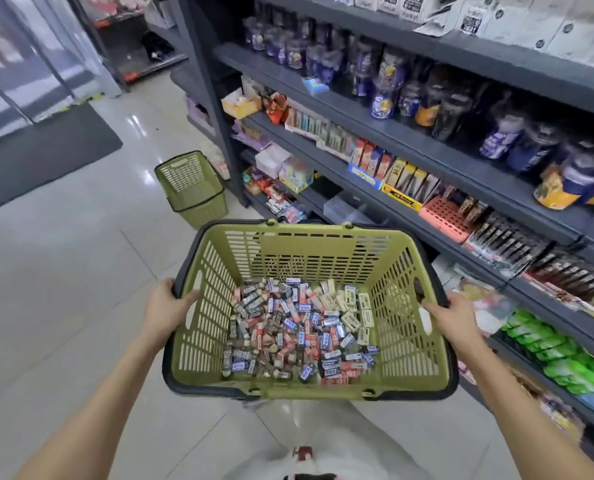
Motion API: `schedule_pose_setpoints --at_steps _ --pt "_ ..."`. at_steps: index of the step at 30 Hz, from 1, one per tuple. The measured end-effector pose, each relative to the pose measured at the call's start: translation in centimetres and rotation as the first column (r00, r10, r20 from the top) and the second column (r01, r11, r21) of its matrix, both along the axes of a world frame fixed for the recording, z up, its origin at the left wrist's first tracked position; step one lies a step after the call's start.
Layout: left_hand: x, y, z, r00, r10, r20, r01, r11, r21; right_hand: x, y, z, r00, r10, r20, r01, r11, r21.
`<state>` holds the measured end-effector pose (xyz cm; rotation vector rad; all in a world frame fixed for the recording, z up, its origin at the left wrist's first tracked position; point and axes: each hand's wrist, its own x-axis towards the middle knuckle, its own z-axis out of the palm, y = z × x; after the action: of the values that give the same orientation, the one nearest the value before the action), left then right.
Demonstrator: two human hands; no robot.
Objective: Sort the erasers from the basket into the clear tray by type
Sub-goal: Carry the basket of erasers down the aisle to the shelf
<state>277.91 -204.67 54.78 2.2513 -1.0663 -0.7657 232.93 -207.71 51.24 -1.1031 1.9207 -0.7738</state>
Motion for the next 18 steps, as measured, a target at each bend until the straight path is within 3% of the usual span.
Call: schedule_pose_setpoints --at_steps 8,18 --pt "0.2 -12.6 0.0 0.987 -0.136 0.084 0.133 0.99 0.039 0.2 -7.2 -0.6 0.994 -0.107 -0.037 0.109 0.992 0.059" --pt "-1.4 -26.8 -2.7 0.943 -0.331 -0.036 0.331 0.923 0.198 0.6 -11.0 -3.0 0.959 -0.266 -0.095 0.275 0.956 0.102"
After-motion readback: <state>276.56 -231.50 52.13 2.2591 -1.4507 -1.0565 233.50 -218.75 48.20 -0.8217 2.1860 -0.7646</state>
